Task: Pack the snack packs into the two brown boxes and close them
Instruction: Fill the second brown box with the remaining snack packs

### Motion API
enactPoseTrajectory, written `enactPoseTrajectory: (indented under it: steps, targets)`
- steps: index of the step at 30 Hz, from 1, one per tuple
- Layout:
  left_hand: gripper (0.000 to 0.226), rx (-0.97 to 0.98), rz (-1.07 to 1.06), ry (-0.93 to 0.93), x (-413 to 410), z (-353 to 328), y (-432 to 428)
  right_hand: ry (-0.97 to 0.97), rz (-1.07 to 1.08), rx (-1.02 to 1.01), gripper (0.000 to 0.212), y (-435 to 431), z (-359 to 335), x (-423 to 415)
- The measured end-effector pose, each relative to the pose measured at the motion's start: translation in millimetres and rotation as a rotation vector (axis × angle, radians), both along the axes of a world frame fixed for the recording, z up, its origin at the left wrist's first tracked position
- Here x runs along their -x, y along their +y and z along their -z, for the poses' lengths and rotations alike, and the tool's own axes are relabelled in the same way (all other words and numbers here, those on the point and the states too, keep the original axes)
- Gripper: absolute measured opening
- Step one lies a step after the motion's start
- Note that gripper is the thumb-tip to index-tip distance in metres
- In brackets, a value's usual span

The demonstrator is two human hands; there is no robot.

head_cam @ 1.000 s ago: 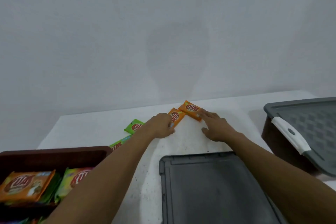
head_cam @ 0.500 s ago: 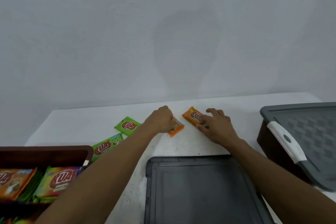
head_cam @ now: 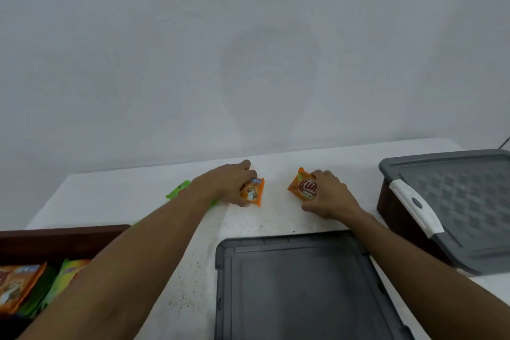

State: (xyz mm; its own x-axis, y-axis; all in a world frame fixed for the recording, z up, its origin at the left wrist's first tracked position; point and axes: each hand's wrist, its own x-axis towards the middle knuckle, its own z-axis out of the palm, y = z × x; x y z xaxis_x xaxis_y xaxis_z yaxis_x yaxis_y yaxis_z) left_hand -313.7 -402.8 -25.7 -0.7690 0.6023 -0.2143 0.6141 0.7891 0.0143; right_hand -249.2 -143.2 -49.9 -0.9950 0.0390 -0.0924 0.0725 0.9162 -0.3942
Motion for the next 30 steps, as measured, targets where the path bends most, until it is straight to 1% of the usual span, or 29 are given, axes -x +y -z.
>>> enactPoseTrajectory:
  steps: [2, 5, 9, 10, 12, 14, 18, 22, 26, 30]
  targets:
    - [0.07, -0.072, 0.007, 0.007, -4, -9, -7, 0.011, 0.026, 0.096, 0.071, -1, -11, -2]
    - [0.067, -0.212, -0.015, 0.026, -10, -29, -22, 0.0, -0.003, 0.225, 0.071, -12, -31, -6]
    - [0.062, -0.253, -0.025, 0.089, -24, -57, -50, 0.035, -0.054, 0.254, 0.079, -42, -53, -20]
    - [0.062, -0.252, -0.033, 0.11, -31, -65, -63, 0.045, -0.069, 0.259, 0.079, -56, -58, -27]
    - [0.063, -0.267, -0.063, 0.116, -44, -79, -88, 0.055, -0.099, 0.271, 0.07, -83, -67, -41]
    - [0.06, -0.312, -0.107, 0.079, -61, -91, -121, 0.062, -0.139, 0.293, 0.062, -116, -77, -56]
    - [0.056, -0.346, -0.177, 0.03, -104, -110, -189, 0.1, -0.294, 0.322, 0.052, -179, -93, -81]
    - [0.053, -0.355, -0.201, 0.038, -147, -110, -256, 0.182, -0.413, 0.224, 0.061, -242, -100, -102]
    - [0.054, -0.37, -0.208, 0.038, -182, -99, -313, 0.196, -0.522, 0.087, 0.066, -294, -104, -124]
    - [0.065, -0.425, -0.178, 0.059, -205, -79, -349, 0.196, -0.593, -0.04, 0.067, -331, -103, -141]
